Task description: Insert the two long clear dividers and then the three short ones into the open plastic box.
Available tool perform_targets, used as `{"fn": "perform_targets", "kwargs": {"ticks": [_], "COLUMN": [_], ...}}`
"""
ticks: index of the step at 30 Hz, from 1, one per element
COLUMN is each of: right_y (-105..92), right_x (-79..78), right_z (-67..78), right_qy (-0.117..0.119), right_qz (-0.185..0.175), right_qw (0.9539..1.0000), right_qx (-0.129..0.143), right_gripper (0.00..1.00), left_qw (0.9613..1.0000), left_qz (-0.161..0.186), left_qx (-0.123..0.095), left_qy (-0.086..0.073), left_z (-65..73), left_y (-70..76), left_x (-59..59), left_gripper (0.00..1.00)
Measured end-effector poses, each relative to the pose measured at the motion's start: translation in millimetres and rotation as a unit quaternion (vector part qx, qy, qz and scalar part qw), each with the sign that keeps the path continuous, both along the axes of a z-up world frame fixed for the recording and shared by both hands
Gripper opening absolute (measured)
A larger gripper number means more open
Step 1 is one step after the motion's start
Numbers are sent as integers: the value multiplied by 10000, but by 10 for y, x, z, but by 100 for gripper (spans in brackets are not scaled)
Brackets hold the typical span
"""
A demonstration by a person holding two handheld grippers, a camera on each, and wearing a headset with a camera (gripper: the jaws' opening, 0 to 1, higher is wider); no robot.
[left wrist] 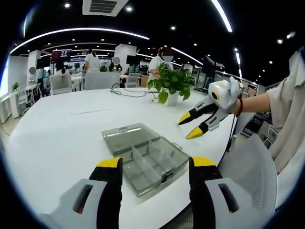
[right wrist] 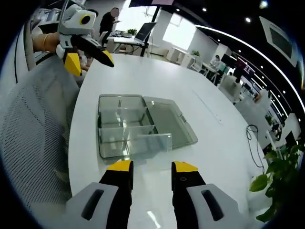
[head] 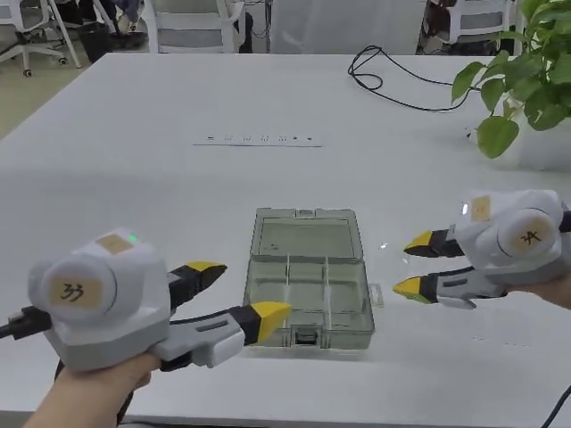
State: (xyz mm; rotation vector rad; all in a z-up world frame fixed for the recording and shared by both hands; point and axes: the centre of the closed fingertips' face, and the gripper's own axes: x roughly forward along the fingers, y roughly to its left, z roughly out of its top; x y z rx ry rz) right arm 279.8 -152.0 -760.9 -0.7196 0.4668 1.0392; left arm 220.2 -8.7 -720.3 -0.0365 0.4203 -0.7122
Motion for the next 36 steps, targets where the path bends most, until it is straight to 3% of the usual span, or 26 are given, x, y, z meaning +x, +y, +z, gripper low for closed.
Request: {"fn": "perform_targets", "kwargs": {"ticks": [10, 20, 30, 36], "right_y": [436, 747, 943, 1008], "right_x": [-146, -281, -420, -466], "right_z": [172, 310, 394, 435], "right_qy": [-398, -621, -826, -947], "right_qz": [561, 831, 1100, 1185], "right_qw": [9974, 9935, 9889, 9865], "right_qx": [199, 475, 564, 610], "right_gripper": [32, 32, 32, 32], "left_qw": [9991, 9959, 9918, 9906], "left_qz": [-74, -131, -196, -226], "left_qx": [-403, -849, -1219, -1300], "left_qy": [118, 276, 324, 351], "left_z": [20, 41, 101, 110], "left_y": [-101, -180, -260, -284], "left_x": [9, 4, -11, -30], "left_gripper": [45, 34, 18, 8]}}
